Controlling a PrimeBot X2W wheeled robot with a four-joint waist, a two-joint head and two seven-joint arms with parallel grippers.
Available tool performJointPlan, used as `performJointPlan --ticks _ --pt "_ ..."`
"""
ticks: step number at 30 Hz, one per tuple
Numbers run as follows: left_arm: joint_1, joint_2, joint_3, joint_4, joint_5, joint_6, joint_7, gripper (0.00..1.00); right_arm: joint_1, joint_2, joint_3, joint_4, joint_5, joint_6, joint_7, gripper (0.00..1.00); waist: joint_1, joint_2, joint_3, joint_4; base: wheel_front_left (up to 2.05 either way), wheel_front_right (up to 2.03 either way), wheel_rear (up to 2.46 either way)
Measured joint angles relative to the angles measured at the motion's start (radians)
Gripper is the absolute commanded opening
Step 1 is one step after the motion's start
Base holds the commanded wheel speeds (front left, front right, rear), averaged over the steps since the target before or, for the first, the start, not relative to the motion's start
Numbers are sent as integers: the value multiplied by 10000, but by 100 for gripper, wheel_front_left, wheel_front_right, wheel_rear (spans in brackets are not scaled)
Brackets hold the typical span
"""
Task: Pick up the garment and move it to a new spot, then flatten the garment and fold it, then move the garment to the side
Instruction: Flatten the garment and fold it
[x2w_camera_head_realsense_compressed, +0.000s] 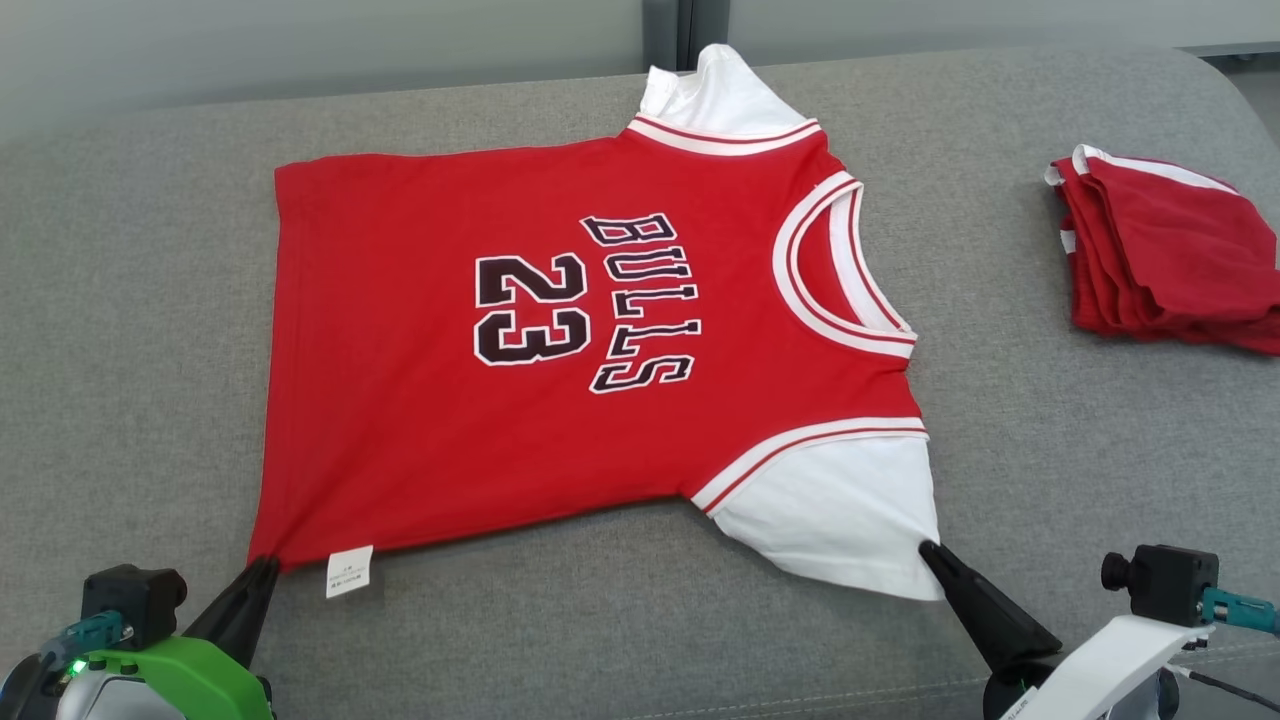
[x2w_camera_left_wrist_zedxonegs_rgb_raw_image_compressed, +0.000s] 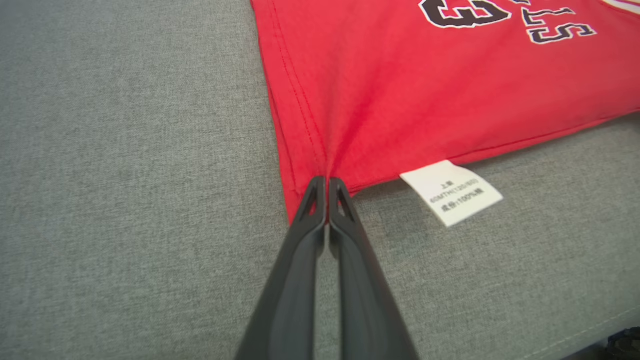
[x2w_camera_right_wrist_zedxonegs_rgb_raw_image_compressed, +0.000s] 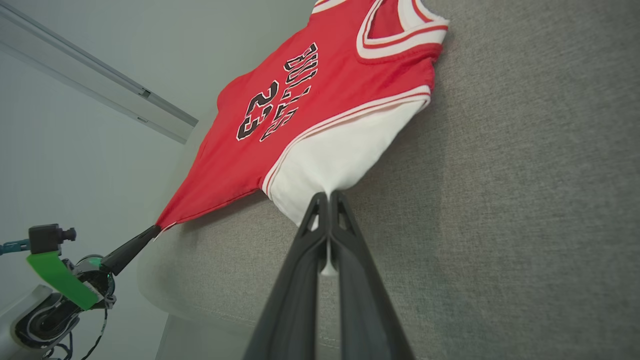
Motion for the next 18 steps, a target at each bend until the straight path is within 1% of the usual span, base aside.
performJointPlan --ticks 3,6,12,14,15,18 --pt "123 109 67 -159 -17 12 96 0 340 -54 -71 -347 203 0 130 0 0 0 -26 -18 0 0 0" --pt "353 268 117 -414 -84 31 211 0 645 -240 -222 -688 372 -4 297 0 0 0 -44 -35 0 0 0" --pt "873 523 167 -1053 -263 163 642 0 1454 -470 -307 -1505 846 -15 683 0 0 0 15 -65 0 0 0" --pt "918 623 165 -1239 -280 198 759 0 1496 -539 -355 -1682 890 -40 736 0 0 0 91 -67 0 0 0" --pt "918 671 180 -1367 -282 205 805 0 1494 -546 -403 -1770 892 -113 742 0 0 0 135 -68 0 0 0" --pt "915 832 142 -1741 -280 203 1062 0 1454 -554 -510 -2002 1024 -111 823 0 0 0 298 -60 0 0 0"
